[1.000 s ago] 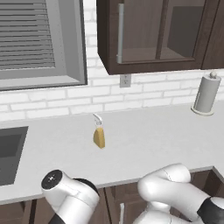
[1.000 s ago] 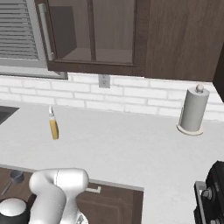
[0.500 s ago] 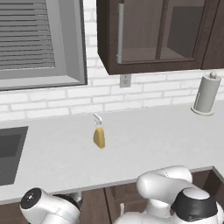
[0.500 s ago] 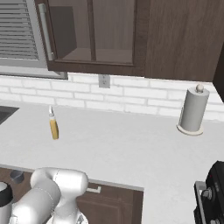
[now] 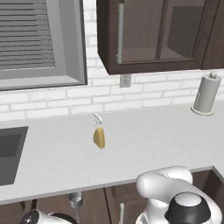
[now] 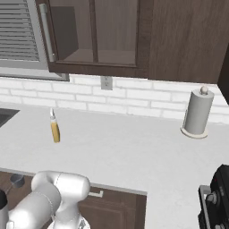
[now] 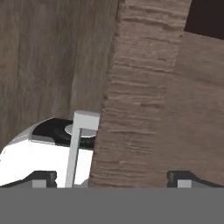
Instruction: Pick the measuring cup from the drawer and place it on the counter.
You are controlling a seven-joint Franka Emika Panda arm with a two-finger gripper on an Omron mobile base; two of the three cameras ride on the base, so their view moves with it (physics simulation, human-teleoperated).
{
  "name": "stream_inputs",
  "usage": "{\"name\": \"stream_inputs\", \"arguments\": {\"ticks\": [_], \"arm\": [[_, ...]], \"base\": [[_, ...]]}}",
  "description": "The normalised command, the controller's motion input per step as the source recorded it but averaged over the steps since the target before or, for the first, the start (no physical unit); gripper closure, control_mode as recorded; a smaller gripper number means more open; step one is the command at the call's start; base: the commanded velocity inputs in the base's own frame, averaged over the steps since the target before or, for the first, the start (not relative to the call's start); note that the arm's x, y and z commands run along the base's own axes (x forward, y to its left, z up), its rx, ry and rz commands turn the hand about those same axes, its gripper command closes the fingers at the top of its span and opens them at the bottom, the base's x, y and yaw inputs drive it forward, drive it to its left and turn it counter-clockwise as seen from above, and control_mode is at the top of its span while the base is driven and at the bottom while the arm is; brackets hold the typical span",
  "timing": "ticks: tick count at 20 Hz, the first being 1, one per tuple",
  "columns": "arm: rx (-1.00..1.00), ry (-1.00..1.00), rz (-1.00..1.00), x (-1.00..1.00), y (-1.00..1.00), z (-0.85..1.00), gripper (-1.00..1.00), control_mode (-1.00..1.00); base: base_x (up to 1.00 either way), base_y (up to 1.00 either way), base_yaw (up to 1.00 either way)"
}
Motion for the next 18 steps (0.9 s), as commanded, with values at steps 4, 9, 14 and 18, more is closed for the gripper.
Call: {"name": "stream_inputs", "arguments": {"ticks": [4, 9, 14, 18], "arm": [[0.0, 0.03, 0.07, -0.22, -0.08, -0.2, -1.0, -1.0], [-0.01, -0.01, 0.07, -0.82, 0.0, -0.1, -1.0, -1.0], [0.0, 0.03, 0.07, -1.0, 0.0, -0.04, -1.0, -1.0], [0.0, 0.01, 0.03, -1.0, 0.0, 0.04, -1.0, -1.0]], "base": [[0.0, 0.0, 0.0], [0.0, 0.0, 0.0], [0.0, 0.0, 0.0], [0.0, 0.0, 0.0]]}}
